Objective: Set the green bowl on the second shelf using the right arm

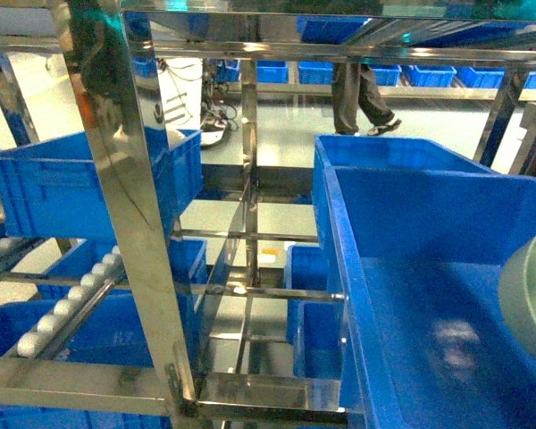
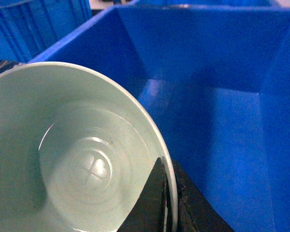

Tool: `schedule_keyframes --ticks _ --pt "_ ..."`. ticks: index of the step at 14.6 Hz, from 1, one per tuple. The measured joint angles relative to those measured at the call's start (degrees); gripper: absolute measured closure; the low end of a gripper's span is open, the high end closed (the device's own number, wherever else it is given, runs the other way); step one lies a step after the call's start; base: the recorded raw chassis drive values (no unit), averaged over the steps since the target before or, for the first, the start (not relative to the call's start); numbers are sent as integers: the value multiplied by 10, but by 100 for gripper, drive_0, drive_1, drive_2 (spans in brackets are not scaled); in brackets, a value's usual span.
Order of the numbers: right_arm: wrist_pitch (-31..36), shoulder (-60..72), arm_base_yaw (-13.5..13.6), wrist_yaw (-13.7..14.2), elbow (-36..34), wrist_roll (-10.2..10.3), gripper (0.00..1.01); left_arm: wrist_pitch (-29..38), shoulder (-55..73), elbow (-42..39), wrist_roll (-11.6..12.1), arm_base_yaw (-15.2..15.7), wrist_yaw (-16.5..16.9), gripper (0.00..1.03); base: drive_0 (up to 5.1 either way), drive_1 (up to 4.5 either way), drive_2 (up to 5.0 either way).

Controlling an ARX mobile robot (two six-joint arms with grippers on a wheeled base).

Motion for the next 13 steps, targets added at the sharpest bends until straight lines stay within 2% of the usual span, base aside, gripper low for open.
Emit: schedule_keyframes --ticks 1,3,4,5,7,9,13 --pt "-14 43 6 0 32 -15 99 0 0 0 0 0 0 5 0 0 0" --pt "-52 117 11 0 115 -30 99 0 0 0 0 0 0 5 0 0 0" --pt "-77 151 14 0 169 -36 99 0 0 0 0 0 0 5 0 0 0" --pt "-118 187 17 -5 229 -51 99 0 0 0 0 0 0 5 0 0 0" --pt "-154 226 15 -2 296 -71 99 0 0 0 0 0 0 5 0 0 0" --pt "-176 251 12 0 356 -78 99 0 0 0 0 0 0 5 0 0 0" --pt "-186 272 32 -6 363 -89 99 0 0 0 0 0 0 5 0 0 0"
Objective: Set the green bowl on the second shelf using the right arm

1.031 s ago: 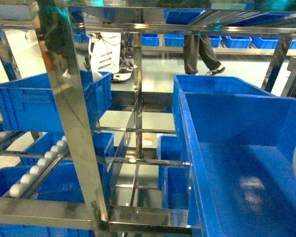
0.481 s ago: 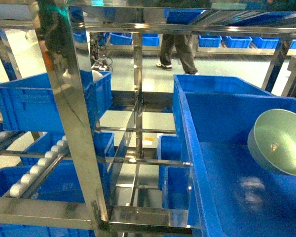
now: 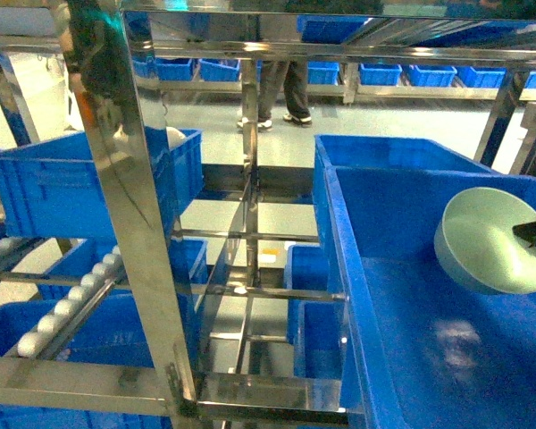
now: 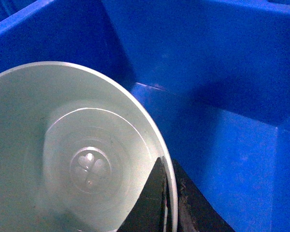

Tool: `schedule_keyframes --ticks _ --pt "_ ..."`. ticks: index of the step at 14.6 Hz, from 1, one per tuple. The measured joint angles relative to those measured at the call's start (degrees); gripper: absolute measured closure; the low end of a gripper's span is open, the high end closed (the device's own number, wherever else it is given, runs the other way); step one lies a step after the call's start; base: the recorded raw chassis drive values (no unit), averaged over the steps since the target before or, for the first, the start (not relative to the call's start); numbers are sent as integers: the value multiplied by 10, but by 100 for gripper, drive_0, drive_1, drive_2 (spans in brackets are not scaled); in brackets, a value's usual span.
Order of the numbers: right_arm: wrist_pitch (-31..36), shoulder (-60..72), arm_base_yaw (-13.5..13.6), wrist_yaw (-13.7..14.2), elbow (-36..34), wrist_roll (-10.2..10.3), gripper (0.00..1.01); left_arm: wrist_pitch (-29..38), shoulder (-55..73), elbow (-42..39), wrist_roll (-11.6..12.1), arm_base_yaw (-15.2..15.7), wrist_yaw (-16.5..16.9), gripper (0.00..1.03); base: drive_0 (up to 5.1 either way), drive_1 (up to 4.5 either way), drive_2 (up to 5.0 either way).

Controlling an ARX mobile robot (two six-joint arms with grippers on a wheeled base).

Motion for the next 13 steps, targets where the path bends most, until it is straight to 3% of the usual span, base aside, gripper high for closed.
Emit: schedule_keyframes --ticks 5,9,13 --pt "33 0 26 7 -66 3 99 0 0 0 0 0 0 5 0 0 0" --pt "58 0 26 19 -105 3 98 0 0 0 0 0 0 5 0 0 0" --pt "82 -2 21 29 -123 6 49 0 0 0 0 0 0 5 0 0 0"
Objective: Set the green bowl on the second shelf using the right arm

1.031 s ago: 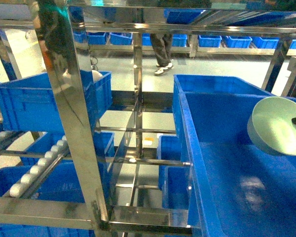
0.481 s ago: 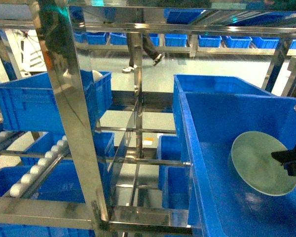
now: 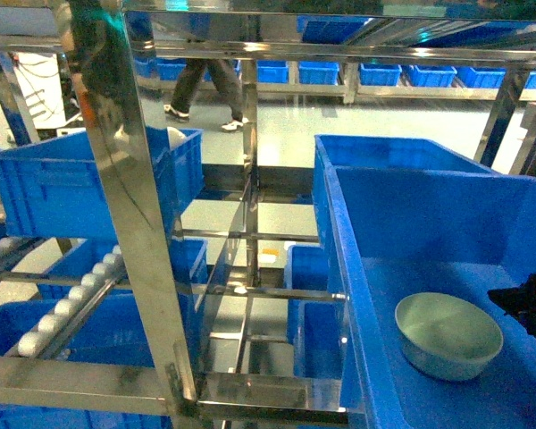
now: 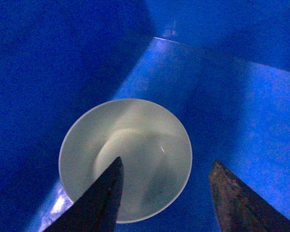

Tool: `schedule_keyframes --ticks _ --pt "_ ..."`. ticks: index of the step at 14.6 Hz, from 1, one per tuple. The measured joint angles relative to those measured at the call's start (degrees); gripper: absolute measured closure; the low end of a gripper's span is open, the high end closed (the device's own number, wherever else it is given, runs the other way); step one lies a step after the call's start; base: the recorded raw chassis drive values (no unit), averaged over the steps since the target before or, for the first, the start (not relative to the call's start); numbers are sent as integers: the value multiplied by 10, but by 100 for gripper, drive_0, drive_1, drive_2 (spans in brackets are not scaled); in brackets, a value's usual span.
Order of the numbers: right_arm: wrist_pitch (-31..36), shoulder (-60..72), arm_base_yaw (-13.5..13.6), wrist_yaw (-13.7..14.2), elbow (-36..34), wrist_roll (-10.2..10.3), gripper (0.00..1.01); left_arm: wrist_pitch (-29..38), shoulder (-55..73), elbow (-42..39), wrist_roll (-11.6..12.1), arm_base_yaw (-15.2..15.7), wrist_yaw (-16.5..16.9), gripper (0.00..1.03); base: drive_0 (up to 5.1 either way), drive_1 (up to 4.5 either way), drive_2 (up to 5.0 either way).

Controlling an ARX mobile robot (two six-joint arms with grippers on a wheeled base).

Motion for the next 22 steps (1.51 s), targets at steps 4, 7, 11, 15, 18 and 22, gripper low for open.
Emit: schedule_keyframes --ticks 4,7,11,15,18,22 --pt "80 -43 -3 29 -26 34 2 0 0 0 0 0 0 5 0 0 0" --pt "129 -112 -7 30 -101 60 3 0 0 0 0 0 0 5 0 0 0" --pt "167 -197 -7 30 -179 72 3 0 0 0 0 0 0 5 0 0 0" --pt "62 -453 -33 23 -287 112 3 0 0 0 0 0 0 5 0 0 0" --pt "-160 -733 -76 -17 -364 116 3 0 0 0 0 0 0 5 0 0 0" --pt "-449 -1060 -103 -65 -398 92 3 1 0 0 0 0 0 5 0 0 0"
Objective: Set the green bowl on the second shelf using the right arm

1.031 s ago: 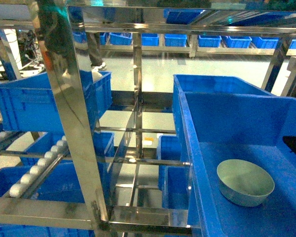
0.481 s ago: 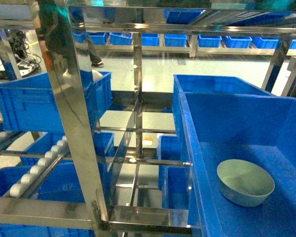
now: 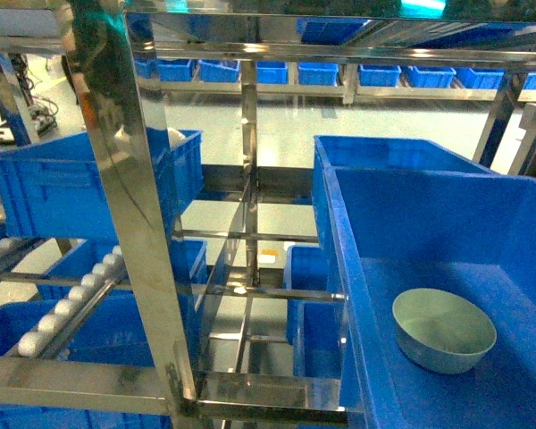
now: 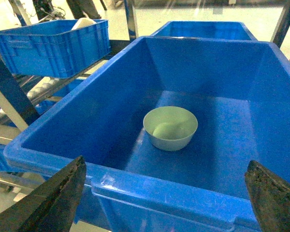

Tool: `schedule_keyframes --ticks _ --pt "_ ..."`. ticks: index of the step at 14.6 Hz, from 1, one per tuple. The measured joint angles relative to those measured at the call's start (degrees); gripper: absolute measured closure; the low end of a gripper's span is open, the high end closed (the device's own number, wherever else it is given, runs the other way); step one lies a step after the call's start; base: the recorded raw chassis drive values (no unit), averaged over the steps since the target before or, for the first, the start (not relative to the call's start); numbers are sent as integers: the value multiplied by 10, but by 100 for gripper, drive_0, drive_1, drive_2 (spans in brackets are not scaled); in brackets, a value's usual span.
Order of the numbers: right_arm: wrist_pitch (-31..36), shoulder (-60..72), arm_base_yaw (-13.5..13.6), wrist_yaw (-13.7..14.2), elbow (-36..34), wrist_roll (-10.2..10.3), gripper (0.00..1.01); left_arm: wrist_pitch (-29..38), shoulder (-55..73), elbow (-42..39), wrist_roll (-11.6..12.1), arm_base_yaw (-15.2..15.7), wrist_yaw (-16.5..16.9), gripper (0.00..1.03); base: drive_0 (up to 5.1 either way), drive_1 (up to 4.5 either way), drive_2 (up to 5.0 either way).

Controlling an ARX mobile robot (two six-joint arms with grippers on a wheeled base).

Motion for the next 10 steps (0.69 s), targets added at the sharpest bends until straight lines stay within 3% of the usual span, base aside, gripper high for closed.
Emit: schedule_keyframes --ticks 2,3,4,5,6,7,8,10 --pt "3 -1 0 6 -6 -7 3 -1 0 0 0 0 0 5 0 0 0" --pt "54 -19 13 38 -20 0 7 0 0 0 0 0 0 5 0 0 0" --pt "123 -75 57 125 -46 12 18 -1 0 0 0 0 -2 5 0 0 0" --pt "155 -107 93 190 -49 19 32 -1 0 0 0 0 0 5 0 0 0" --pt "130 -108 120 261 -50 25 45 0 0 0 0 0 0 5 0 0 0" --pt "136 -108 177 301 -50 26 58 -1 0 0 0 0 0 5 0 0 0" --pt "134 -108 189 304 -51 26 71 -1 0 0 0 0 0 5 0 0 0" --pt "136 -108 183 313 -51 26 97 -1 0 0 0 0 0 5 0 0 0"
